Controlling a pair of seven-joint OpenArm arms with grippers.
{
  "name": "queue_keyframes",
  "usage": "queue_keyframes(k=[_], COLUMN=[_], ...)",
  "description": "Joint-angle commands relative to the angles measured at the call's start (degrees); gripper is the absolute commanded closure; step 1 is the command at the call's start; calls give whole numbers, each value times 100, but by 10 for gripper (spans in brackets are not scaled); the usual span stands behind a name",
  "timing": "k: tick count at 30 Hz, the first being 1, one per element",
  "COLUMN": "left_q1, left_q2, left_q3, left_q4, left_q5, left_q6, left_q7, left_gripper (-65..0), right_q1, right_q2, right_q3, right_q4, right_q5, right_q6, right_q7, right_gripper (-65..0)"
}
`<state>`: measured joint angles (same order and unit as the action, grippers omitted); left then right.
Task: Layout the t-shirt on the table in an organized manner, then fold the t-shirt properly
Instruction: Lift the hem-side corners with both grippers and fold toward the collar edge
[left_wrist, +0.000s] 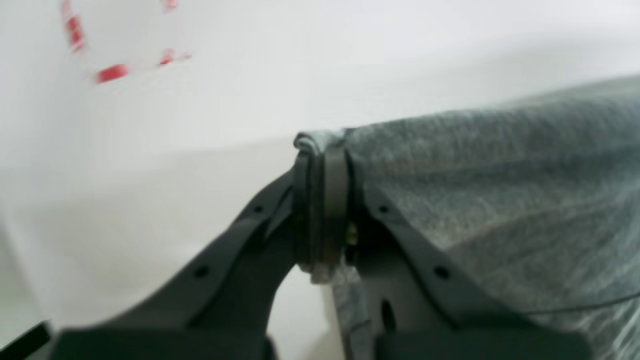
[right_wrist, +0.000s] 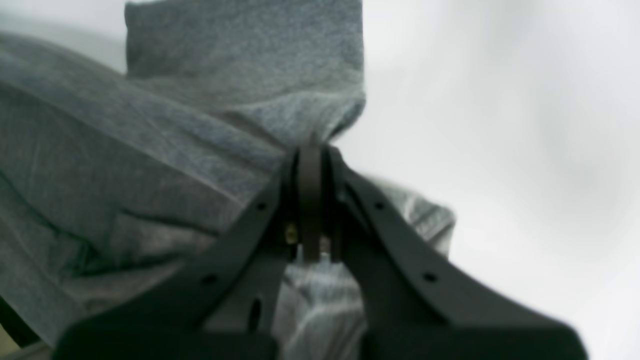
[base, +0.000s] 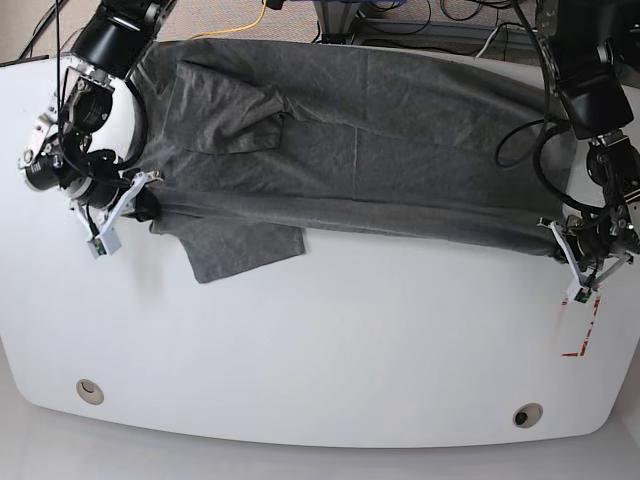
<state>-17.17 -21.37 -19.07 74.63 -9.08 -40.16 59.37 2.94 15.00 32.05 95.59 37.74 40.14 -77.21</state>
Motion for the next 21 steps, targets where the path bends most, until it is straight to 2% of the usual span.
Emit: queue_keyframes(k=[1,5,12,16,21], left_q1=[-11,227,640,825,1044], left_q2=[-110,-118,-118,-233,-259], left_q3=[-93,-207,-234,-242,-242], left_q4=[278,533,990,1174,1227], left_q5=[7,25,16,7,7], left_q6=[16,16,16,16,16], left_q7=[36,98,291,493,555], left_gripper=[-3,-3,-3,-3,-3], right_q1=[-123,-492,-967,-1195,-1459], right_q2=[86,-98,-221,-388,-397], right_q3=[43,52,78,324,456], right_q4=[371,793,1390,1610,1628], right_q5=[11,11,29,310,556], right_q6=[-14,-14,-14,-14,-14], right_q7=[42,33,-266,-279,-279], right_gripper=[0,0,0,0,0])
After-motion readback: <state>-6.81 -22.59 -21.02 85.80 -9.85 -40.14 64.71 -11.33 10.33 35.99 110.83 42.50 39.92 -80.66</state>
